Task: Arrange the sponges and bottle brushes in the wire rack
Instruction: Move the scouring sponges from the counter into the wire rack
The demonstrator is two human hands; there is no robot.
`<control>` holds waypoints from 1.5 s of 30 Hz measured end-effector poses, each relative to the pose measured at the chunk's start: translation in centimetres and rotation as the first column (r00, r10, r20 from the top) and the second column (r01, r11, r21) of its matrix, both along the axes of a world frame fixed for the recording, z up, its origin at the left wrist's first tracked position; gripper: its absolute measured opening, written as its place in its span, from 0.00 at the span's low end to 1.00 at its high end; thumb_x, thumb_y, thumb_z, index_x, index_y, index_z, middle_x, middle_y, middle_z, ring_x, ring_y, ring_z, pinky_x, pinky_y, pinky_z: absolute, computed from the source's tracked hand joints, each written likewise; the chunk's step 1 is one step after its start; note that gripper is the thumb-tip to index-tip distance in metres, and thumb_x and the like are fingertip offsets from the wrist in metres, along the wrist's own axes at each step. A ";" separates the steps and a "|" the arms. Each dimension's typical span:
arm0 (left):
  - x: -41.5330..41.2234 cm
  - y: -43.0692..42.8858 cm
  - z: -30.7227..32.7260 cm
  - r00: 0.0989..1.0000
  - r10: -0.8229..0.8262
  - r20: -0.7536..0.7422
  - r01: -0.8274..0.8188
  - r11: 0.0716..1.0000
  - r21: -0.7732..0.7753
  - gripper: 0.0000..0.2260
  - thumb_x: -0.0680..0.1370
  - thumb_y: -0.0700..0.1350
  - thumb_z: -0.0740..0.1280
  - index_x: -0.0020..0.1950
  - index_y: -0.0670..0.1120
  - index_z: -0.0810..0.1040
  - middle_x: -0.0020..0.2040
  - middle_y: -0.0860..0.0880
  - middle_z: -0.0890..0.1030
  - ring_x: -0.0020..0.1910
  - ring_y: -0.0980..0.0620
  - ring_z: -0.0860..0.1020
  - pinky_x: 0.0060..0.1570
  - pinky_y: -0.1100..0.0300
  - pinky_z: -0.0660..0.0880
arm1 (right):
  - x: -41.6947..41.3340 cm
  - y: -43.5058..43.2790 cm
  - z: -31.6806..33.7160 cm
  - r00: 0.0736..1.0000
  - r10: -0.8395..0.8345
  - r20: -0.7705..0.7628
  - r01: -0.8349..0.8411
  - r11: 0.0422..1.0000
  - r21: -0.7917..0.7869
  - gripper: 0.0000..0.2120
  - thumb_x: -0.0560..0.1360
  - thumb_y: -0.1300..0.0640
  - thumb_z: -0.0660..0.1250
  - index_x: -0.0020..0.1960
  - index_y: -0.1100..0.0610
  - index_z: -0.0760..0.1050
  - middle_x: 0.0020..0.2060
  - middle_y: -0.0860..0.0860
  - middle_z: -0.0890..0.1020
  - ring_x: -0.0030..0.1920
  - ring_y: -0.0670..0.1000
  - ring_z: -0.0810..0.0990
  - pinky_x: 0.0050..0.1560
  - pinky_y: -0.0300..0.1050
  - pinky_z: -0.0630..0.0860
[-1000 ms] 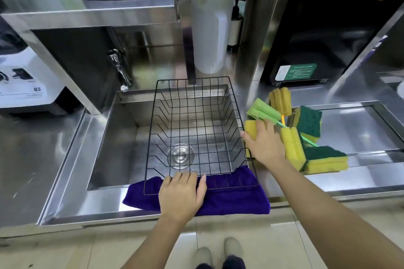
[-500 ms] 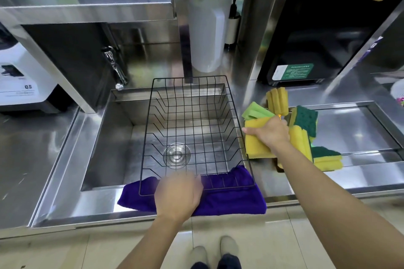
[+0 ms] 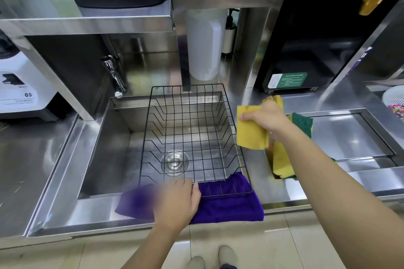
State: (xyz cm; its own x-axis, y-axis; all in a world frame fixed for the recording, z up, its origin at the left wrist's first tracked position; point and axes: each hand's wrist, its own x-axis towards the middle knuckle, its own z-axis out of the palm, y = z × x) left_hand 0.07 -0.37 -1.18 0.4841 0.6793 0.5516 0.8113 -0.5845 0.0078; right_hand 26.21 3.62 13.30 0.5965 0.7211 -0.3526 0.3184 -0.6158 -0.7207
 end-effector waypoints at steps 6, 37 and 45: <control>0.1 -0.1 0.0 0.999 -0.009 0.046 0.008 1.000 0.024 0.25 0.83 0.49 0.49 0.31 0.46 0.75 0.27 0.50 0.73 0.27 0.48 0.72 0.29 0.56 0.67 | -4.8 1.0 0.0 0.976 0.214 -0.051 -0.212 0.977 0.034 0.30 0.69 0.53 0.72 0.62 0.62 0.60 0.53 0.54 0.70 0.54 0.56 0.73 0.51 0.50 0.72; 0.1 -0.1 0.0 0.999 -0.014 0.037 0.015 0.999 -0.030 0.14 0.76 0.49 0.60 0.31 0.47 0.72 0.28 0.51 0.72 0.29 0.49 0.70 0.29 0.57 0.65 | -10.2 3.8 -7.5 0.491 0.871 -0.002 -0.840 0.472 -0.268 0.17 0.69 0.68 0.71 0.57 0.61 0.76 0.44 0.53 0.76 0.46 0.50 0.73 0.47 0.43 0.72; 0.0 -0.1 0.2 1.000 -0.008 0.018 0.009 0.999 -0.041 0.14 0.76 0.49 0.59 0.31 0.47 0.73 0.28 0.51 0.71 0.29 0.49 0.70 0.29 0.57 0.64 | -12.1 4.3 -8.6 0.491 0.869 -0.068 -0.862 0.473 -0.185 0.15 0.74 0.68 0.65 0.59 0.62 0.78 0.56 0.58 0.81 0.54 0.53 0.76 0.60 0.50 0.73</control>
State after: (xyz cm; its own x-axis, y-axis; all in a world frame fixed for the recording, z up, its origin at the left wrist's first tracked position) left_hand 0.11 -0.51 -1.02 0.4806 0.6972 0.5319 0.8058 -0.5904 0.0460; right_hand 14.12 7.93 4.73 -0.2830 0.8061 -0.5197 0.7797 -0.1221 -0.6141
